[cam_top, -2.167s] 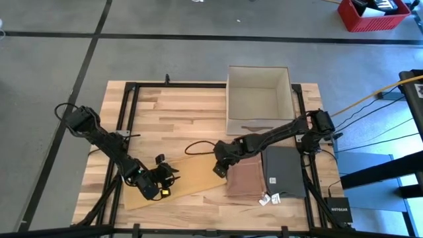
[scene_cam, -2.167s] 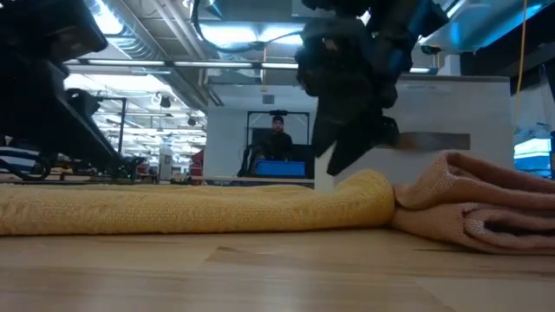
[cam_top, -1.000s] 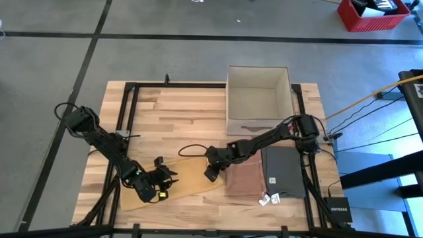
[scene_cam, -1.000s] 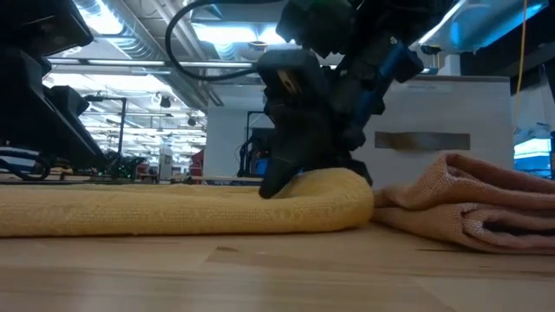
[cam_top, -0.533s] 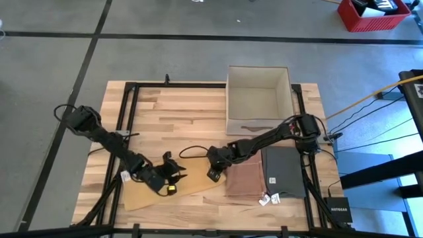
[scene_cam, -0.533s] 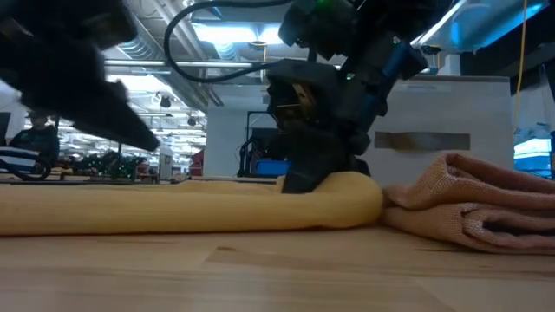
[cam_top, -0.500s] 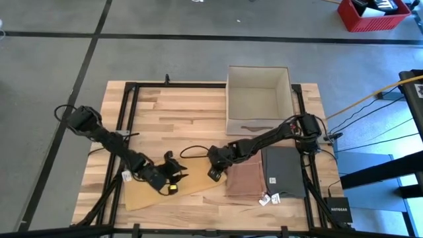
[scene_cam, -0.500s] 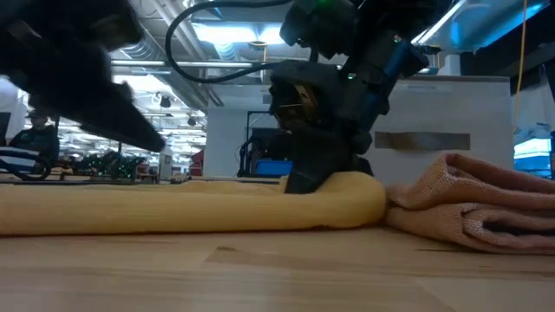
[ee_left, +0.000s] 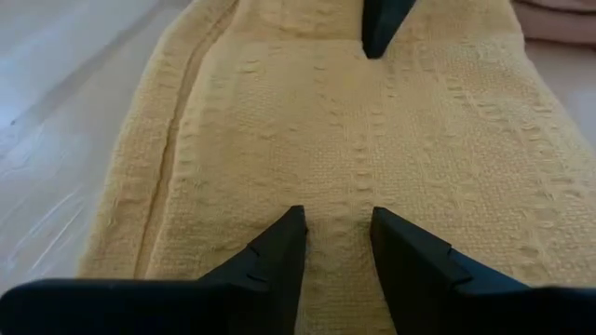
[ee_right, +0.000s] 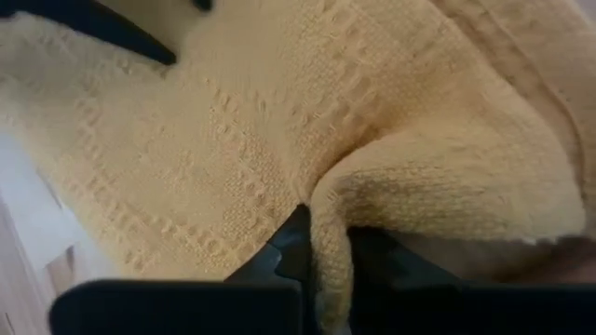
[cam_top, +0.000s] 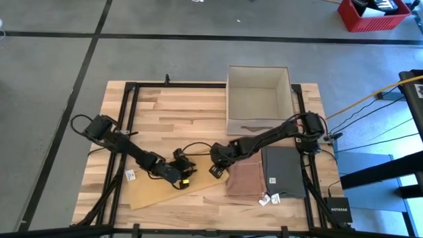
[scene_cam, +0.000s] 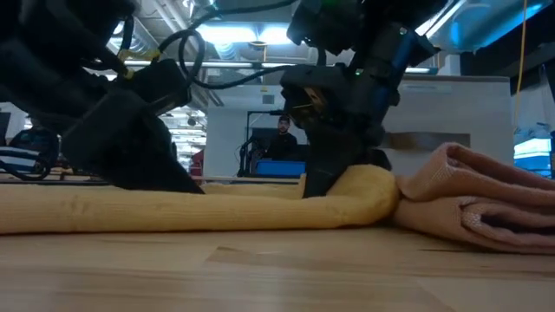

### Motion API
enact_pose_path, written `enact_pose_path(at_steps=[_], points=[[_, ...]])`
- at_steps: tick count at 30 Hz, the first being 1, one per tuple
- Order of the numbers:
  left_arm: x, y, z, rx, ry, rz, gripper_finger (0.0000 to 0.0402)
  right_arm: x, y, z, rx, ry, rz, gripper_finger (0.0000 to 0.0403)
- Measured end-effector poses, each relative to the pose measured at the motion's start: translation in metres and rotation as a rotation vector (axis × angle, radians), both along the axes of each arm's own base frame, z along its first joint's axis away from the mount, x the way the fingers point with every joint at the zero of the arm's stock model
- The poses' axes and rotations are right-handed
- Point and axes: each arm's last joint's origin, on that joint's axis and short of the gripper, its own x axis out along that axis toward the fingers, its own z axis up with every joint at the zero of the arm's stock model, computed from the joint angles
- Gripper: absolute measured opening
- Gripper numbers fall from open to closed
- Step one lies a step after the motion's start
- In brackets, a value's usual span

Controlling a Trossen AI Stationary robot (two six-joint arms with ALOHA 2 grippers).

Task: Fold towel
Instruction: Fold the yellow towel

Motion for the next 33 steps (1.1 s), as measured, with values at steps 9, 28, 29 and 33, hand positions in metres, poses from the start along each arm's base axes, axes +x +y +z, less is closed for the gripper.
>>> enact_pose_path(at_steps=[9, 28, 29, 33], points=[[0.001, 0.000, -0.003, 0.013, -0.006, -0.007, 0.0120, 0.014, 0.003, 0.040, 0.016, -0.039, -0.024, 0.0020], [-0.004, -0.003, 0.028, -0.054, -0.037, -0.106, 0.0120, 0.043, 0.027, 0.053, -0.149, -0.332, 0.002, 0.0034], [-0.006, -0.005, 0.036, -0.097, -0.044, -0.118, 0.0120, 0.043, 0.026, 0.052, -0.157, -0.324, 0.009, 0.0034], [-0.024, -0.008, 0.047, -0.303, 0.079, -0.099, 0.0120, 0.043, 0.025, 0.051, -0.175, -0.320, 0.037, 0.0034]])
